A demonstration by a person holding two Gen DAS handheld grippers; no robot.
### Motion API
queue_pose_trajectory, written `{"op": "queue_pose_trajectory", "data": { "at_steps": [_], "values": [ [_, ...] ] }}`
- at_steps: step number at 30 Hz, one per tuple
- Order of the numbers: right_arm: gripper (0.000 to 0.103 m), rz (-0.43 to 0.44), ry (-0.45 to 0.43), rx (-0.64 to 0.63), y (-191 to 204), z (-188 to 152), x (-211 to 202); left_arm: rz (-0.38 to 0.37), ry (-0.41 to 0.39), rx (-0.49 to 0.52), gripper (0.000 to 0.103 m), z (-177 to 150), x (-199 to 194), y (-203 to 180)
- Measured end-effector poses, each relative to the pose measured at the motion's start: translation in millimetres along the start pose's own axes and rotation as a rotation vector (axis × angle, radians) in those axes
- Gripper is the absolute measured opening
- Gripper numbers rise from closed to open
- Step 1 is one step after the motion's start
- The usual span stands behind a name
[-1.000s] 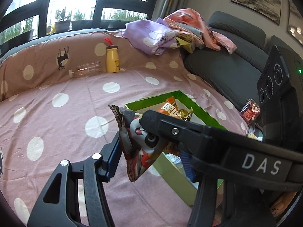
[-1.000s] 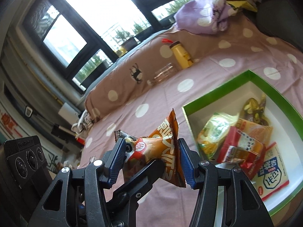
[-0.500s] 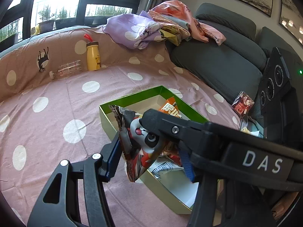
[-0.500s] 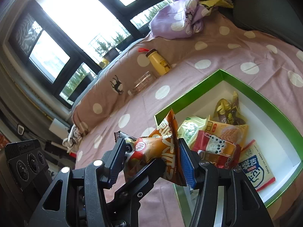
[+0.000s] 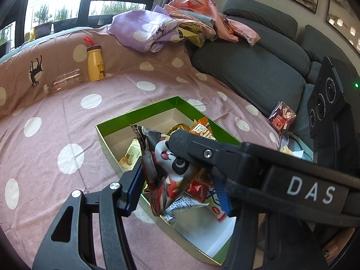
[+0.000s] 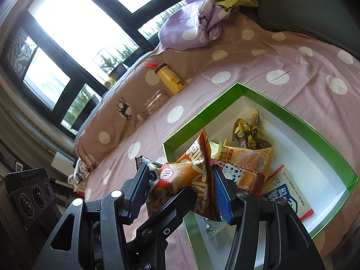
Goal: Organize snacks
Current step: 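Lower the orange chip bag into the box among the snacks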
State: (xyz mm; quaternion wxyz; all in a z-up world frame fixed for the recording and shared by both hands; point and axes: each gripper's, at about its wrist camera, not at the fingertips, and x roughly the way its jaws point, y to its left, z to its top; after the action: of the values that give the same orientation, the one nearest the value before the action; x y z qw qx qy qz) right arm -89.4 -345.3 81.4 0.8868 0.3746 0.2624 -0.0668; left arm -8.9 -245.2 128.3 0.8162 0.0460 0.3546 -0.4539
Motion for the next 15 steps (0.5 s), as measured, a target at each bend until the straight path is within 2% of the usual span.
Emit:
{"op": "queue_pose_trajectory", "data": {
  "at_steps": [15],
  "values": [
    [0.058, -0.044, 0.007, 0.044, -16.4, 3.8, 2.6, -0.034, 0.04, 0.004, 0.056, 2.8, 16.8, -3.2]
  ]
}}
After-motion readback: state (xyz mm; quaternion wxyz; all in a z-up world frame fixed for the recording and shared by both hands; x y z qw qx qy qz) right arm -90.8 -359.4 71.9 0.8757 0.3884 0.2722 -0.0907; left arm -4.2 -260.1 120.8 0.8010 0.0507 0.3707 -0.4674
